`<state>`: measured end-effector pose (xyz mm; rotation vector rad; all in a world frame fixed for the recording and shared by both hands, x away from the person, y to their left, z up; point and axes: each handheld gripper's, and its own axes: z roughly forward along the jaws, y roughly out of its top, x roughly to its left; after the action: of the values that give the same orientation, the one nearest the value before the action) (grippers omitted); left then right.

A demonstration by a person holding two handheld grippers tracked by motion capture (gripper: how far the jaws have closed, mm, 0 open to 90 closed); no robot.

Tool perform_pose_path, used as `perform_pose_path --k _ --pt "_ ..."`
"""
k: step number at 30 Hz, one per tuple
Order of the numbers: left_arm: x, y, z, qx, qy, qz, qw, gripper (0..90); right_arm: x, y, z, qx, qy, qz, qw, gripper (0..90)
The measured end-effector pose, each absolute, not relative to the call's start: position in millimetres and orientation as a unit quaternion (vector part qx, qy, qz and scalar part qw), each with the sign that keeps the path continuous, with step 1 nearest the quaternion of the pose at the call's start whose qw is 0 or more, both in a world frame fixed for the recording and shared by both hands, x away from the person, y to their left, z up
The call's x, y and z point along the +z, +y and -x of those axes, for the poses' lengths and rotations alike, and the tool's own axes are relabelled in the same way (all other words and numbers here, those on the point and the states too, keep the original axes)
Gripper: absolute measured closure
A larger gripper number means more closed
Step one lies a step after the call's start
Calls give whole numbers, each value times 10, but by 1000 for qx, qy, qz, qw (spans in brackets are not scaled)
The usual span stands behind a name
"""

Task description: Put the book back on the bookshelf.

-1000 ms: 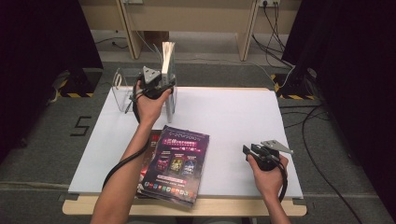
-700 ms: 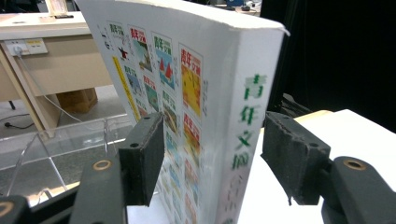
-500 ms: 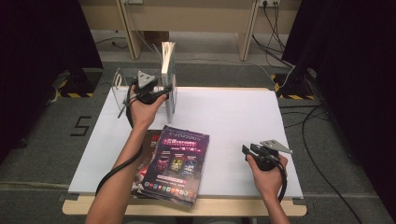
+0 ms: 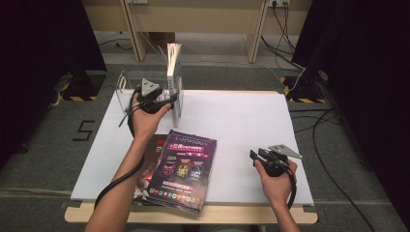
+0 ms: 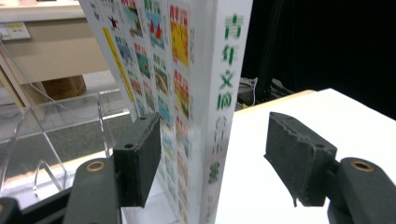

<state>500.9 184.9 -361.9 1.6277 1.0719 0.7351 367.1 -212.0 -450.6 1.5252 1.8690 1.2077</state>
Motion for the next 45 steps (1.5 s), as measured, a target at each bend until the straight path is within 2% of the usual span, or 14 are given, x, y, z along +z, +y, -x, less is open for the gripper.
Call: perform_pose_path --k 27,29,36,45 --pt "-4213 2177 -4472 206 468 -712 482 374 -4430 -1978 -3682 439 685 -541 212 606" --pt "-4263 2205 -4423 199 470 -717 474 390 -4423 -1940 -3689 439 688 -539 207 606" --pt "-4439 2304 -4245 150 486 -726 463 530 -4434 -1733 -3745 432 709 -532 169 606" --pt "-4699 2333 -4065 104 501 -739 438 616 -4527 -1323 -3867 405 749 -513 112 606"
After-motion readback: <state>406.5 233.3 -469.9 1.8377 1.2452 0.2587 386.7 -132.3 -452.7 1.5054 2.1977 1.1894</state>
